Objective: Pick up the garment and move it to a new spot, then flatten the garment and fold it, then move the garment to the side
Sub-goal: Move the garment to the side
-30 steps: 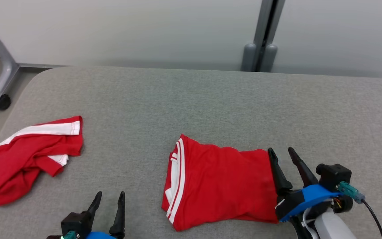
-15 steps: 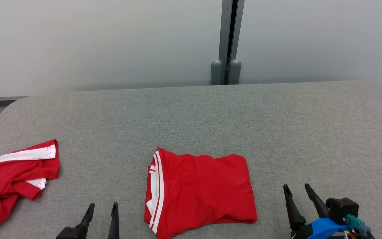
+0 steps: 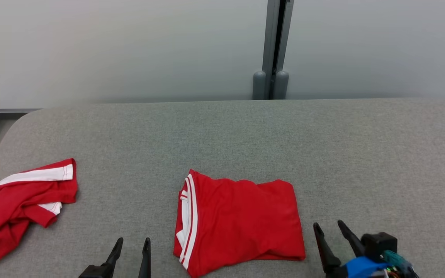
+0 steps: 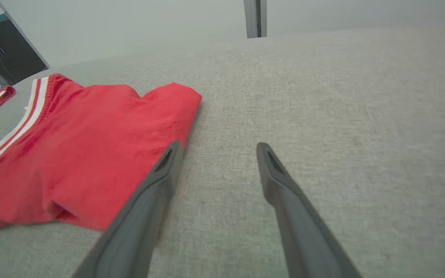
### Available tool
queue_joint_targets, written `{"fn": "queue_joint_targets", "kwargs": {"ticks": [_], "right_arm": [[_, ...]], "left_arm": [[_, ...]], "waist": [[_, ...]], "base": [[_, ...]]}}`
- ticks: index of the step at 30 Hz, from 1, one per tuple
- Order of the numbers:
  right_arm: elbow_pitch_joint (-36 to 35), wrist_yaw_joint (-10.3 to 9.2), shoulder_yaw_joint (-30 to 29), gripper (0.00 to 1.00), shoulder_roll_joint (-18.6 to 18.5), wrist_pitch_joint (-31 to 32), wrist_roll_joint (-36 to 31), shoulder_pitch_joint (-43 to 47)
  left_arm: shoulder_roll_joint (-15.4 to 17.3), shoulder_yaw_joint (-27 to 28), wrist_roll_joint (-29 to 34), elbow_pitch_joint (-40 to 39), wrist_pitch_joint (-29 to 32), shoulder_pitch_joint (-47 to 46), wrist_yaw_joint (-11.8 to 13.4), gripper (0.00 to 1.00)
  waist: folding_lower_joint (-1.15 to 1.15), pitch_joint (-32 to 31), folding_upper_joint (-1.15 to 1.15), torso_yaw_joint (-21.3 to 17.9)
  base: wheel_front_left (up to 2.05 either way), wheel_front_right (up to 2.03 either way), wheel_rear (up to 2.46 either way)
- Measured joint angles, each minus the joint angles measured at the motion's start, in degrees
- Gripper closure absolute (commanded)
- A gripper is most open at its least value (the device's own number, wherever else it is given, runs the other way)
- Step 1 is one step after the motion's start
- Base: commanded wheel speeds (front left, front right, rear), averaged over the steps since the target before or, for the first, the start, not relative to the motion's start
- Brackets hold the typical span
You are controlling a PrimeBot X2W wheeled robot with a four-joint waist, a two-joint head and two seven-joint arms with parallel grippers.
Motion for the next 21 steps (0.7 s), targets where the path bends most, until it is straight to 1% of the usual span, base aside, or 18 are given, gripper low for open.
{"fn": "queue_joint_targets", "kwargs": {"ticks": [5, 8, 10, 13, 16, 17, 18, 21], "right_arm": [[3.0, 0.0, 5.0, 0.0, 0.0, 0.0, 1.1, -7.2], [7.2, 0.0, 6.8, 0.0, 0.1, 0.0, 1.1, -10.6], [11.5, 0.0, 6.8, 0.0, 0.2, 0.4, 0.2, -12.2], [17.6, 0.0, 4.3, 0.0, 0.1, 1.4, -2.7, -14.0], [21.7, 0.0, 3.8, 0.0, 0.0, 2.5, -4.2, -14.6], [22.3, 0.0, 4.2, 0.43, 0.0, 2.6, -3.9, -14.7], [22.9, 0.0, 4.7, 1.0, 0.0, 2.7, -4.0, -15.1], [23.9, 0.09, 5.4, 1.0, 0.1, 2.4, -3.8, -15.8]], "left_arm": [[0.3, -1.9, -0.9, 0.3, 0.0, -0.9, 0.0, 0.0], [1.0, -3.4, -1.6, 0.2, 0.0, -1.4, 0.0, 0.0], [1.5, -3.9, -2.1, 0.3, 0.0, -1.4, 0.0, 0.0], [2.0, -4.3, -2.5, 0.5, 0.0, -1.4, 0.0, 0.0], [2.5, -4.4, -3.1, 0.5, 0.0, -1.4, 0.0, 0.0], [2.7, -4.3, -3.1, 0.5, 0.0, -1.4, 0.0, 0.0], [2.8, -4.3, -3.3, 0.5, 0.0, -1.4, 0.0, 0.0], [3.0, -4.0, -3.5, 0.4, 0.0, -1.2, 0.0, 0.0]], "waist": [[0.0, 1.2, 0.0, 1.7], [0.0, 1.7, 0.0, 3.4], [0.0, 2.1, 0.0, 4.6], [0.0, 2.5, 0.0, 6.4], [0.0, 3.0, 0.0, 7.5], [0.0, 3.2, 0.0, 7.6], [0.0, 3.3, 0.0, 7.7], [0.0, 3.4, 0.0, 7.0]], "base": [[0.0, 0.0, 0.0], [0.0, 0.0, 0.0], [0.0, 0.0, 0.0], [0.0, 0.0, 0.0], [0.0, 0.0, 0.0], [0.0, 0.0, 0.0], [0.0, 0.0, 0.0], [0.0, 0.0, 0.0]]}}
